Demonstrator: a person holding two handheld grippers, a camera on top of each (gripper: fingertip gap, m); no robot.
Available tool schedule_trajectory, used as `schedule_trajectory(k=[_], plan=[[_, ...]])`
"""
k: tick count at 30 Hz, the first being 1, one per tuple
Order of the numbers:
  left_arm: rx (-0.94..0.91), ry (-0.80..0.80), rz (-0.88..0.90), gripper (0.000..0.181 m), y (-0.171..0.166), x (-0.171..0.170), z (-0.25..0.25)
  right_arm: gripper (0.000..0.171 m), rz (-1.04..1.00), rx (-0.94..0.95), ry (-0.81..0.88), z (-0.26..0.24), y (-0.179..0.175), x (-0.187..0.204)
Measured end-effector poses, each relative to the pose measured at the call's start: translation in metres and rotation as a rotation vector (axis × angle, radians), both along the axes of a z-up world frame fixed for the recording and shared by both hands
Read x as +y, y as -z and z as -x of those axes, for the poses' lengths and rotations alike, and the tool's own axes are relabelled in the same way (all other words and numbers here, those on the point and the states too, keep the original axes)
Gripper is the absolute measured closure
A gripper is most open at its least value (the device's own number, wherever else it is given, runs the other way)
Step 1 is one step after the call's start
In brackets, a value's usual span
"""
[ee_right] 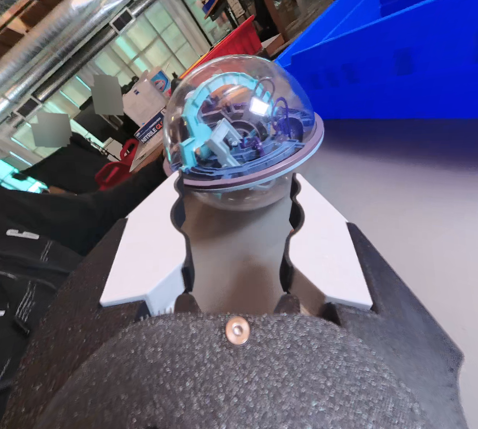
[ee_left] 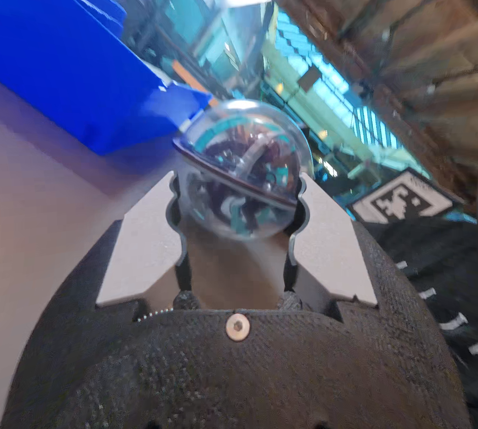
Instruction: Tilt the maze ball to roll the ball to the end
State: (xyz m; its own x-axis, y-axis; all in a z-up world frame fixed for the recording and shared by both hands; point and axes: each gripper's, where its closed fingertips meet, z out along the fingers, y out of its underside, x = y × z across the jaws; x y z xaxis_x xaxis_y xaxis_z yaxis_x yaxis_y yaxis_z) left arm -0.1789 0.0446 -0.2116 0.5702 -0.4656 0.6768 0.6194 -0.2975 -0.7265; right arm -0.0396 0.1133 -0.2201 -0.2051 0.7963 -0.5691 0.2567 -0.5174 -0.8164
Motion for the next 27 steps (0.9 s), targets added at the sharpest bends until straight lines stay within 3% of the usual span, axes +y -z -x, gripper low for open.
schedule_trajectory(k=[3, 8, 10, 13, 16, 18, 19, 20, 27], plan=[[0.010, 0.021, 0.022, 0.094, 0.005, 0.007, -0.015, 0.090, 0.003, -0.042, 0.019, 0.010, 0.011, -0.001], [0.065, 0.087, 0.030, 0.105, 0.009, -0.001, -0.026, 0.107, -0.039, -0.016, -0.038, 0.007, 0.012, -0.009], [0.132, 0.166, 0.069, 0.113, 0.018, -0.012, -0.033, 0.115, -0.081, 0.025, -0.002, 0.005, 0.005, -0.001], [0.182, 0.372, 0.098, 0.124, 0.024, -0.040, -0.046, 0.113, -0.079, 0.044, 0.068, -0.002, -0.002, 0.018], [0.120, 0.224, 0.085, 0.121, 0.018, -0.025, -0.024, 0.114, -0.063, 0.033, 0.027, -0.007, -0.001, 0.013], [0.051, 0.265, 0.083, 0.132, 0.013, -0.025, -0.033, 0.119, -0.042, 0.053, -0.005, -0.005, -0.004, 0.005], [0.077, 0.261, 0.103, 0.134, 0.018, -0.023, -0.037, 0.116, -0.032, 0.069, -0.007, -0.004, -0.006, 0.002], [0.125, 0.241, 0.117, 0.136, 0.023, -0.020, -0.039, 0.123, -0.028, 0.079, -0.004, -0.004, -0.008, 0.003], [0.151, 0.199, 0.097, 0.141, 0.022, -0.017, -0.039, 0.133, -0.017, 0.068, -0.026, -0.006, -0.002, 0.003]])
